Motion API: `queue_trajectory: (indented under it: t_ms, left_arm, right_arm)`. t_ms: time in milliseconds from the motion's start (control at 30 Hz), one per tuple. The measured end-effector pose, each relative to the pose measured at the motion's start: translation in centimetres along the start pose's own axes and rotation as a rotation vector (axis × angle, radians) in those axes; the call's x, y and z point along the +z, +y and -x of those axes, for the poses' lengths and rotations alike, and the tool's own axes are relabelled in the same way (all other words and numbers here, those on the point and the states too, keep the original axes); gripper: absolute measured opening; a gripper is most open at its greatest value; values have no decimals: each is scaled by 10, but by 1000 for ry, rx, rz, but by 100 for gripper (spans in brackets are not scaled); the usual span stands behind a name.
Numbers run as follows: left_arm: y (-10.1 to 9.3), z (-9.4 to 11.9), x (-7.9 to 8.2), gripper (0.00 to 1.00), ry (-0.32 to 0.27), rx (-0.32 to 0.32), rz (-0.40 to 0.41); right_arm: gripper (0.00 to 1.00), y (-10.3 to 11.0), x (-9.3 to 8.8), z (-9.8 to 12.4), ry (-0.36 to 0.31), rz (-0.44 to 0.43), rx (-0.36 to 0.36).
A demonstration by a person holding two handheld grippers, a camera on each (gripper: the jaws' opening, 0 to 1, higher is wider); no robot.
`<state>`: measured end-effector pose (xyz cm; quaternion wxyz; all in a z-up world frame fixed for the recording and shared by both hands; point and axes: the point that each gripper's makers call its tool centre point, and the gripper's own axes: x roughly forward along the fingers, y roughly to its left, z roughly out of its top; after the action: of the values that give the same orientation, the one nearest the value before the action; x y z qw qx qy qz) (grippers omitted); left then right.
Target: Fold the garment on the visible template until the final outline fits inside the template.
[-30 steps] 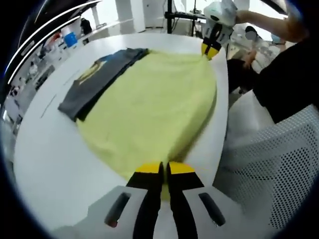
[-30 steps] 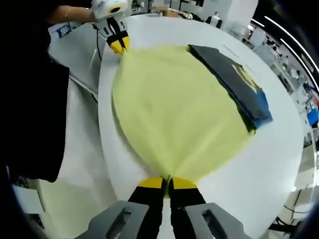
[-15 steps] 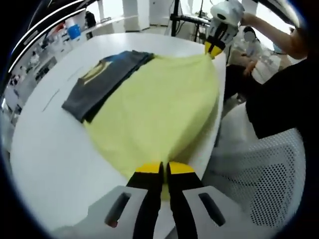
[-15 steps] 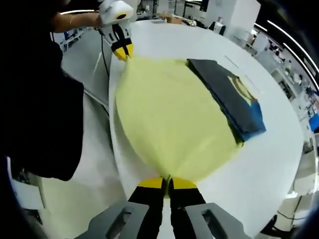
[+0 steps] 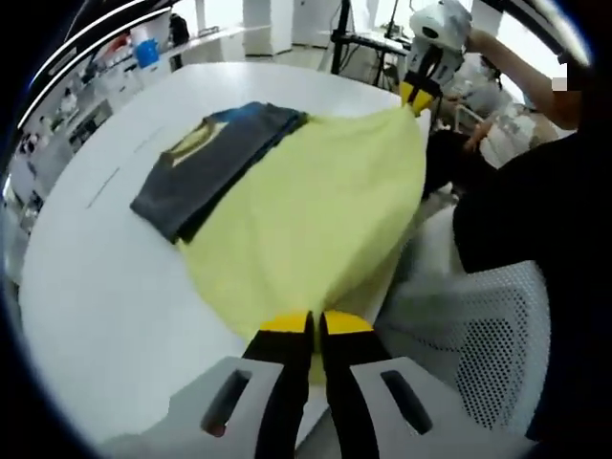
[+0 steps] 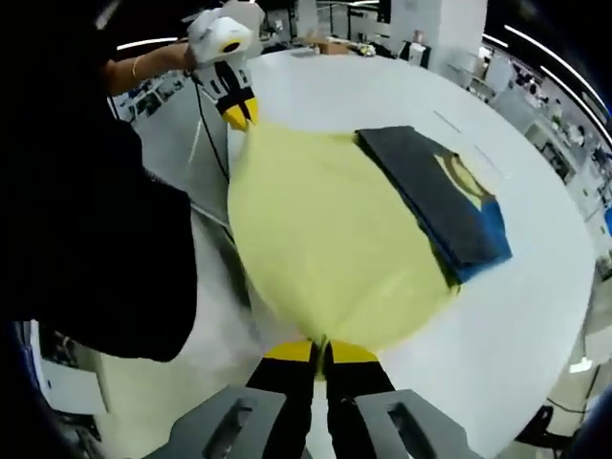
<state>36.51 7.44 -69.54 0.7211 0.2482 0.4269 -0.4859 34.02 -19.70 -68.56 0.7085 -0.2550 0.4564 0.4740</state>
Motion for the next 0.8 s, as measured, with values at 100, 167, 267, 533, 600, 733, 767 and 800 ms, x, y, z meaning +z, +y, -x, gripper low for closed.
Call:
queue_trajectory:
  t_ms: [100, 167, 267, 533, 600, 733, 767, 800]
  left_arm:
    - [-3, 5, 0, 1, 11, -16, 34]
    - [-3, 9, 2, 0, 14, -20, 43]
    - [-3, 17, 8, 0, 5, -22, 62]
    - [4, 29, 21, 0, -14, -11, 70]
    - [10, 32, 24, 0, -18, 1, 63]
    - [24, 38, 34, 0, -48, 34, 66]
    - [27, 39, 37, 0, -56, 42, 66]
    - [31, 40, 41, 0, -66, 54, 63]
  right_arm:
    - [0, 3, 2, 4, -8, 5, 9]
    - [0, 4, 2, 8, -13, 2, 19]
    - [0, 2, 1, 14, -6, 4, 15]
    - [0, -9, 14, 31, -8, 43, -49]
    - [0, -12, 19, 34, -11, 62, -61]
    - [0, -26, 29, 40, -18, 95, -112]
    - [0, -31, 31, 41, -18, 102, -126]
    - [0, -36, 33, 42, -20, 108, -141]
